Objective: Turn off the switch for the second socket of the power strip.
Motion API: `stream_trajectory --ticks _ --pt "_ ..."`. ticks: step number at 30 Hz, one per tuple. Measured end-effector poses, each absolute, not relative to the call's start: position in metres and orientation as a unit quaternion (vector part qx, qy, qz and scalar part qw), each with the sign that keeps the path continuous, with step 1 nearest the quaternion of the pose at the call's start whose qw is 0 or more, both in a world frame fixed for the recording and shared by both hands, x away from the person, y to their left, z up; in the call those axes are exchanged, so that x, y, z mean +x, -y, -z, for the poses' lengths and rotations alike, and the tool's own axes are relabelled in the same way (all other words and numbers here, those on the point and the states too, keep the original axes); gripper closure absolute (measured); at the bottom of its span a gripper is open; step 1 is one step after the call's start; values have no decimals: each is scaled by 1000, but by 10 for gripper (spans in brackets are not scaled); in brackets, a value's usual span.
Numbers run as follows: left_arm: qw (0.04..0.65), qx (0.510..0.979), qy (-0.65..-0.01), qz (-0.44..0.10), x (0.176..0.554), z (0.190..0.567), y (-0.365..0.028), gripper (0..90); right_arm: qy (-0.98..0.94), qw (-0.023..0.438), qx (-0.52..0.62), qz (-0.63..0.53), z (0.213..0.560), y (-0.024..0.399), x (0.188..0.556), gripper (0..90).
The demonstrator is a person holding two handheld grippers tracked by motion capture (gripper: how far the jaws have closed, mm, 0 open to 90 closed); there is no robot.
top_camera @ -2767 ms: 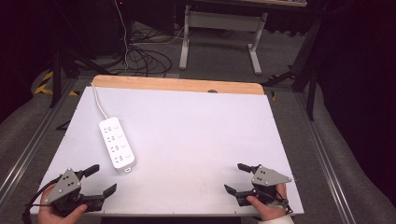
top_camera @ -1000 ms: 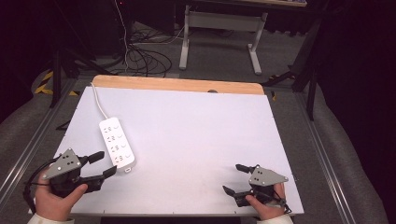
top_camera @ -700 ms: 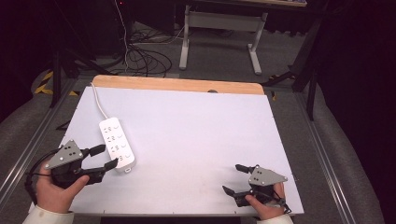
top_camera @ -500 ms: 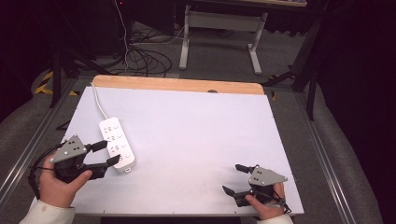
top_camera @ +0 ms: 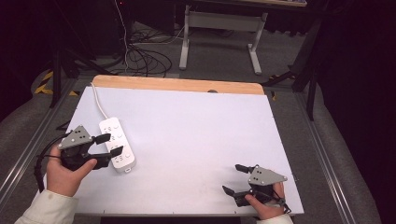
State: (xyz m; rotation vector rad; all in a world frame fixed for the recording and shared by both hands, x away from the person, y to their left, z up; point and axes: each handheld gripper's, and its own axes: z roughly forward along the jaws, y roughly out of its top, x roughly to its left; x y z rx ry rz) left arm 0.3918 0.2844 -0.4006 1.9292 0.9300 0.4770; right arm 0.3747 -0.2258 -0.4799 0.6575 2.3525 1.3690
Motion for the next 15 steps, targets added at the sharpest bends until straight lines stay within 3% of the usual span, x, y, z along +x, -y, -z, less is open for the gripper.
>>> stream_trajectory --ticks 7,10,11,12,14,15 --pt "450 787 -379 -187 399 405 -282 366 -828 170 233 -480 480 225 375 157" --pt "448 786 -380 -191 403 406 -281 435 -829 170 234 -480 480 226 375 159" --pt "447 785 -383 -191 404 407 -281 474 -828 169 234 -480 480 226 375 159" --pt "445 784 -388 -192 406 408 -282 592 -829 170 235 -479 481 226 375 160" --pt "444 782 -394 -191 408 409 -282 641 -829 170 235 -478 481 226 375 161" --pt "442 782 -394 -192 410 409 -284 711 -829 170 235 -478 481 226 375 162"
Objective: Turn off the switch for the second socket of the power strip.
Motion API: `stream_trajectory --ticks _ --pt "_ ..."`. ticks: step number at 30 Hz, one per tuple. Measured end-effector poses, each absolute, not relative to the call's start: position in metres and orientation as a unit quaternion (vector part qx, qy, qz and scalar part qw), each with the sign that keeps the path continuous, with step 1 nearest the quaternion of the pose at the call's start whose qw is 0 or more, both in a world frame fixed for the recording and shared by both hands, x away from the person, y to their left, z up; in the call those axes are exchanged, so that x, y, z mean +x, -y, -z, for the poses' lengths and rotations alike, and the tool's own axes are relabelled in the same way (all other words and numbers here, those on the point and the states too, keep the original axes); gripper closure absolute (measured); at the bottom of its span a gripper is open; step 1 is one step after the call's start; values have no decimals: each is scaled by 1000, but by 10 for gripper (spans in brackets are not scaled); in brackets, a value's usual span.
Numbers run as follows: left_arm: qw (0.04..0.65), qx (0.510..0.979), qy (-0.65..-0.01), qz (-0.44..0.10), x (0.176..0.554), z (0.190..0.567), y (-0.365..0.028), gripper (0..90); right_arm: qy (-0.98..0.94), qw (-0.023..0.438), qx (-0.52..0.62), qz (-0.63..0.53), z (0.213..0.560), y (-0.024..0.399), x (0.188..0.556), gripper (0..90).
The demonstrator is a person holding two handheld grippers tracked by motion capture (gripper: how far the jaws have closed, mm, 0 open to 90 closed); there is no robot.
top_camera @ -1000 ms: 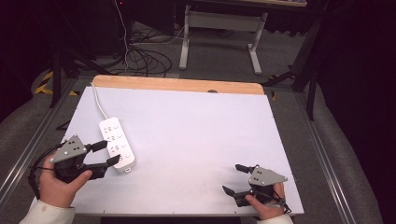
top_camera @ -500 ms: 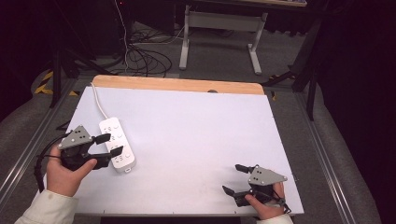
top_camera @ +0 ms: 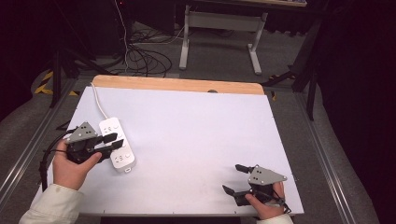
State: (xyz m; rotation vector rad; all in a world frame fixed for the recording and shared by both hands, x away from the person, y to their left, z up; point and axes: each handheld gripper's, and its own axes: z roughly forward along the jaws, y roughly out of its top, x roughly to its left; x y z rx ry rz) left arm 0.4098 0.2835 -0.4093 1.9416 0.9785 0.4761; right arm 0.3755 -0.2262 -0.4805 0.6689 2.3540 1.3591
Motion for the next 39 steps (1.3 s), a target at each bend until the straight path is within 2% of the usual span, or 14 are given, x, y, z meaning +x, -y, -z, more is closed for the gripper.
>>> stream_trajectory --ticks 1,4,18,39 --pt "445 780 -397 -191 413 411 -285 831 -828 171 236 -479 480 226 375 163" --pt "444 779 -401 -189 417 412 -287 897 -829 170 235 -478 481 226 375 164" --pt "430 763 -444 -190 446 431 -293 899 -829 171 235 -478 481 226 376 166" --pt "385 772 -464 -201 470 454 -291 898 -830 170 234 -477 481 227 376 166"
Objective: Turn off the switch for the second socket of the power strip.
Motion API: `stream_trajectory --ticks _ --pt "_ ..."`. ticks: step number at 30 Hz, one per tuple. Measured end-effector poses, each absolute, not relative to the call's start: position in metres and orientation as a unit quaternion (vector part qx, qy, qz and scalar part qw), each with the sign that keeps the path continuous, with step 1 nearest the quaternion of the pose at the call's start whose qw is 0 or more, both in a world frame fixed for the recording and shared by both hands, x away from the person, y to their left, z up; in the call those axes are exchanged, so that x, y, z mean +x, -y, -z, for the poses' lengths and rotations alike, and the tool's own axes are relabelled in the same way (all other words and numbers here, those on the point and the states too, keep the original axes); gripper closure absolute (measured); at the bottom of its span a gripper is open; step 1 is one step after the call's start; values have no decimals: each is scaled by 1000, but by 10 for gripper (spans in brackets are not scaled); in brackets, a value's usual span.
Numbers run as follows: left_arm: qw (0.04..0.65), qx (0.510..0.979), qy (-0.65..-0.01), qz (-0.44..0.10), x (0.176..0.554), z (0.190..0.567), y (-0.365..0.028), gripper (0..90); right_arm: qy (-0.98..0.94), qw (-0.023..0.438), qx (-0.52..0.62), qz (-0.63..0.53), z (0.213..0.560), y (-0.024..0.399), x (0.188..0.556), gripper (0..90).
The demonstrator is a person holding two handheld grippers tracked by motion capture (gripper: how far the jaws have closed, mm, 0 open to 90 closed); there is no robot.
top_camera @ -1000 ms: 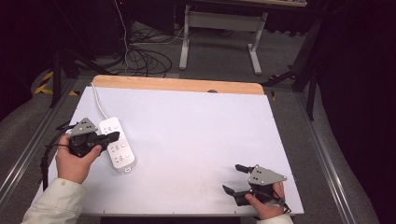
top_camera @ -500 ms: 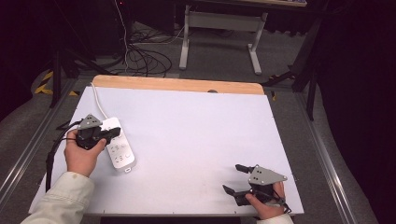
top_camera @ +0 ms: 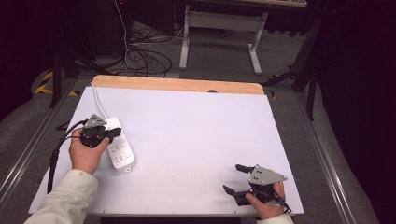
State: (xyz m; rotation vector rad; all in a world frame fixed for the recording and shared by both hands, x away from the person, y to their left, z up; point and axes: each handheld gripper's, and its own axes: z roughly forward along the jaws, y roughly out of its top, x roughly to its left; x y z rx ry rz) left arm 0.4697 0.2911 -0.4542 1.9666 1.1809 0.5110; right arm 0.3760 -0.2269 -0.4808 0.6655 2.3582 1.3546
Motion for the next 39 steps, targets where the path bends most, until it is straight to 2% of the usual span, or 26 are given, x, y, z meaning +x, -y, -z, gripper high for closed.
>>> stream_trajectory --ticks 22,39 --pt "359 780 -472 -199 477 463 -292 898 -830 168 234 -477 481 227 376 166" --pt "372 772 -473 -205 476 469 -293 899 -831 168 234 -476 481 227 376 166"
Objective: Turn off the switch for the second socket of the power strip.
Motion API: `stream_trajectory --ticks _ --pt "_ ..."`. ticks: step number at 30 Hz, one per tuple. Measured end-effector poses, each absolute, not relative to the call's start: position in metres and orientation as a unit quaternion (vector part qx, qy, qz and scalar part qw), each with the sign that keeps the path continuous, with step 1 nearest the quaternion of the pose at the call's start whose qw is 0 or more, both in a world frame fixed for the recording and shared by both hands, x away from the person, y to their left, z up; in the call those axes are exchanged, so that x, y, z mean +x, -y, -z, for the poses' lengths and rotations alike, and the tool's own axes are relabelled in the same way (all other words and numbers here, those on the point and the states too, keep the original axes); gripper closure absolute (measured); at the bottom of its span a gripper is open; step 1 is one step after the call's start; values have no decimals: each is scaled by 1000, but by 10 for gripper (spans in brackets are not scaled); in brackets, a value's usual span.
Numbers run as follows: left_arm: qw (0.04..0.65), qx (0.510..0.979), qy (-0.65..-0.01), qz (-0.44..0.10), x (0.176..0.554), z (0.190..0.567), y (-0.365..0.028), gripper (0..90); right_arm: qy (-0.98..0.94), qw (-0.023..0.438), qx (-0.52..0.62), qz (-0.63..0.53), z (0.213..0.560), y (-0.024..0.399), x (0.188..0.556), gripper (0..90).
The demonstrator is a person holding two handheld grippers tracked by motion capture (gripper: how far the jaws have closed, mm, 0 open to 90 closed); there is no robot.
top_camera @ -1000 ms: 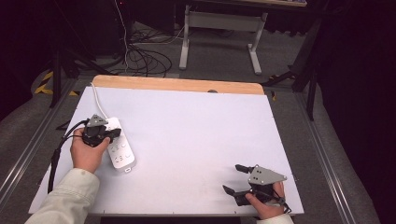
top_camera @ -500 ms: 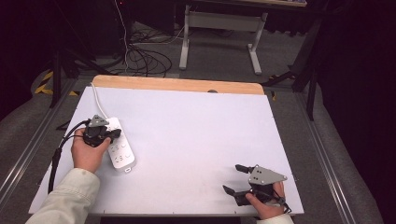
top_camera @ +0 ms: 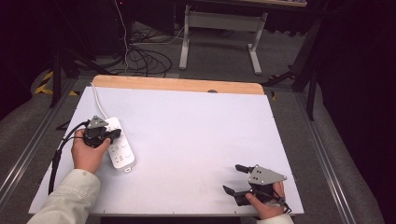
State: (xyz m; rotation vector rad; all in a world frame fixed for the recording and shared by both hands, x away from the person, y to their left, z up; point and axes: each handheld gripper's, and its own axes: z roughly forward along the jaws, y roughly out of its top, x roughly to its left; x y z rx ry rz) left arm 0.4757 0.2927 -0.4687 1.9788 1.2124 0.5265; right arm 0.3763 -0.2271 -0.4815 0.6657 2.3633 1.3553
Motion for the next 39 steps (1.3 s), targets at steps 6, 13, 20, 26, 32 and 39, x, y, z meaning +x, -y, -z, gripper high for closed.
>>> stream_trajectory --ticks 6,13,20,26,32,39 --pt "370 773 -472 -206 476 470 -293 899 -831 168 234 -477 481 227 376 166" --pt "365 776 -469 -210 475 469 -292 900 -830 169 233 -477 481 227 376 166" --pt "363 776 -472 -208 475 469 -291 900 -831 169 232 -477 481 227 376 166" --pt "358 778 -470 -215 475 468 -289 900 -831 169 232 -476 481 227 376 172" --pt "354 777 -475 -214 475 467 -288 900 -831 169 231 -476 481 227 376 173" --pt "352 777 -475 -214 475 467 -287 900 -831 170 232 -476 481 227 376 174"
